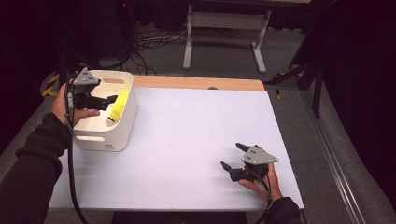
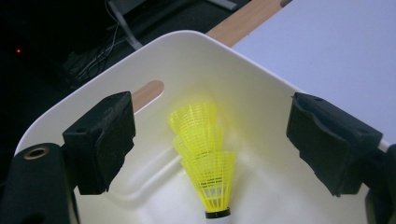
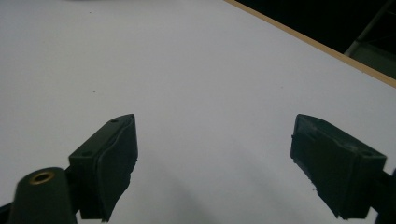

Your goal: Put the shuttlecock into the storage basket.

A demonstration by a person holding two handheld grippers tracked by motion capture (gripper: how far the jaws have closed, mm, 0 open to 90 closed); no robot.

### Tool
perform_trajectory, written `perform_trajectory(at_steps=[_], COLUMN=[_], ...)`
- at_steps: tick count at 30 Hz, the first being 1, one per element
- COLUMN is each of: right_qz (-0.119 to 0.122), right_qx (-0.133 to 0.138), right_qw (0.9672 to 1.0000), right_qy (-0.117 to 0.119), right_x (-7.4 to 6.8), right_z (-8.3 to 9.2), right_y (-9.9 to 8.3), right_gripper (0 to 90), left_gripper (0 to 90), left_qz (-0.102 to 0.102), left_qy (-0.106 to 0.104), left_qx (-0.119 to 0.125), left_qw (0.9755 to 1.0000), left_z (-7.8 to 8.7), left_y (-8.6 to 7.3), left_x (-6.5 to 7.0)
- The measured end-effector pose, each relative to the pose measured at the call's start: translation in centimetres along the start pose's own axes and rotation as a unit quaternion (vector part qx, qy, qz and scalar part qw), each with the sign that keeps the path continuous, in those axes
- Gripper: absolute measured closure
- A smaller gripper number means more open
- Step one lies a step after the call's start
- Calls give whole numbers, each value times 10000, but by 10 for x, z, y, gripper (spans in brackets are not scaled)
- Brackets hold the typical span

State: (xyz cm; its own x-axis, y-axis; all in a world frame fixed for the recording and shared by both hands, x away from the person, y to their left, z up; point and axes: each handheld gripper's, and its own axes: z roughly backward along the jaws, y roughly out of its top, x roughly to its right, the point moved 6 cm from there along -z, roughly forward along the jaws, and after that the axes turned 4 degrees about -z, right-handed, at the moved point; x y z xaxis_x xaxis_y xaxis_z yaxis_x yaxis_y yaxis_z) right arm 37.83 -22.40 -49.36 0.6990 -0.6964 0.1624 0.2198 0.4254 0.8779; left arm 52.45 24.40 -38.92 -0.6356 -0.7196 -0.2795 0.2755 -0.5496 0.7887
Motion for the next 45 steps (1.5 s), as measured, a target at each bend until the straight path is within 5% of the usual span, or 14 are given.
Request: perform_trajectory(at_steps=[11, 22, 45], right_qz=[-2, 13, -10], right_qx=[20, 24, 55], right_qw=[10000, 10000, 10000], right_qy=[-4, -7, -23], right_x=[-1, -2, -6], right_z=[2, 2, 4], right_y=[1, 2, 6], right_gripper=[159, 158, 143], left_gripper=[167, 139, 153], left_qz=[-44, -116, -299], left_qy=[15, -69, -167], left_qx=[557, 837, 1510], left_qw=[9984, 9964, 9879], left_z=[24, 33, 61], left_y=[9, 12, 22], left_x=[7, 20, 55])
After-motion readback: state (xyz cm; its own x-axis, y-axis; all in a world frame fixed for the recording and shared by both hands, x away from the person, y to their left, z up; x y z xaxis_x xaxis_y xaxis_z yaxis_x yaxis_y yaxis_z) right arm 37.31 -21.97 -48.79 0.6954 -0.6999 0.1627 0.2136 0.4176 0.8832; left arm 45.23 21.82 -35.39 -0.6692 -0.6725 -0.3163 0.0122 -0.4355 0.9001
